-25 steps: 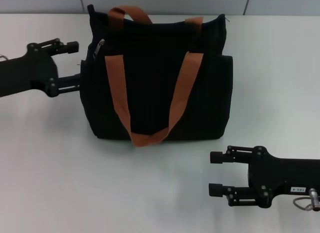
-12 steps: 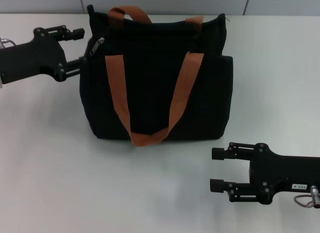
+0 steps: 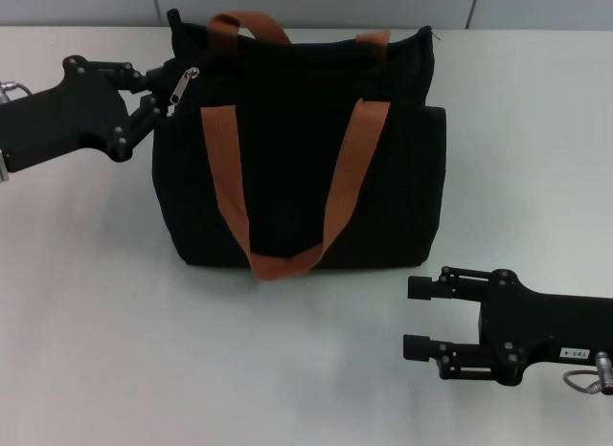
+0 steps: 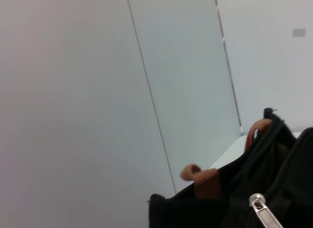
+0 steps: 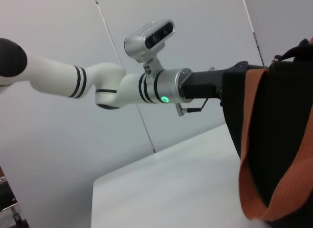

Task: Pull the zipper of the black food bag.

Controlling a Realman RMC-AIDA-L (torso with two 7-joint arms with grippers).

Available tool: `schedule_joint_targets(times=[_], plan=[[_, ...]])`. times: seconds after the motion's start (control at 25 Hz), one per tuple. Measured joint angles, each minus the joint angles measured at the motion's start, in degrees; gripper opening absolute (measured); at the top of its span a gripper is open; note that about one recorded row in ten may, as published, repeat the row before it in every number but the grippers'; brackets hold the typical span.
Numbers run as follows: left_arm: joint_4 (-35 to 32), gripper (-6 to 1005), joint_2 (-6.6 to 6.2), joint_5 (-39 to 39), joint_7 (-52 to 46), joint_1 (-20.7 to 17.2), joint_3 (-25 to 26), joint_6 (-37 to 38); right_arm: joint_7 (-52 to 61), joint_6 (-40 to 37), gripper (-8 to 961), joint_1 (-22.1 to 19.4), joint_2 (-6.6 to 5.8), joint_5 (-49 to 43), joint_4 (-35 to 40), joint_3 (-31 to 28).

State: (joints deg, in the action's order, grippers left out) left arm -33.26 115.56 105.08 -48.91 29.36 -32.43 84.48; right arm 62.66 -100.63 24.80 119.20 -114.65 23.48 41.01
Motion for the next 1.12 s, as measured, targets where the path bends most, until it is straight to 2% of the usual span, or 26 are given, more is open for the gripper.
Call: schedule_joint_targets(times=[0.2,0.36,0.6,0.64,0.68,0.8,0.84,0.88,1.0,1.04,1.12], plan=[[0.0,192,0.14,-1.8,0.0,-1.0,0.2,1.8,1.1,-2.7,728,0.3,-0.01,4.2,-1.7,0.0],[0.0,102,0.35,-5.0,0.9,-2.0,0.2,3.1,11.2,-7.4,727,1.9,0.01,13.2,-2.0,0.0],[0.0,27,1.3,-7.6,2.1,-2.8,0.2,4.0,23.3,-8.1,727,5.6,-0.07,21.9,-1.8,0.0],[0.0,27,1.63,-8.2,2.2,-3.0,0.2,4.0,28.1,-6.8,727,8.0,-0.14,24.0,-1.6,0.1],[0.0,27,1.63,-8.2,2.2,-3.0,0.2,4.0,28.1,-6.8,727,8.0,-0.14,24.0,-1.6,0.1],[-0.1,27,2.07,-8.7,3.3,-3.3,0.2,4.1,34.6,-3.8,727,12.7,-0.33,24.4,-1.5,0.5],[-0.1,27,2.24,-8.7,3.8,-3.4,0.2,4.1,38.2,-0.8,727,16.1,-0.39,24.1,-1.4,1.5],[-0.1,27,2.44,-8.7,4.5,-3.4,0.2,4.1,38.2,-0.8,727,16.1,-0.39,24.1,-1.4,1.5],[-0.1,27,2.62,-8.7,5.2,-3.4,0.2,4.1,42.9,4.4,726,19.6,-0.44,24.0,-0.2,4.2],[-0.1,27,2.49,-8.7,5.2,-3.4,0.2,4.1,45.8,7.7,726,21.0,-0.4,24.0,1.5,6.5],[-0.1,27,2.32,-8.7,5.1,-3.3,0.2,4.1,47.3,9.1,726,21.6,-0.34,24.0,2.3,7.6]])
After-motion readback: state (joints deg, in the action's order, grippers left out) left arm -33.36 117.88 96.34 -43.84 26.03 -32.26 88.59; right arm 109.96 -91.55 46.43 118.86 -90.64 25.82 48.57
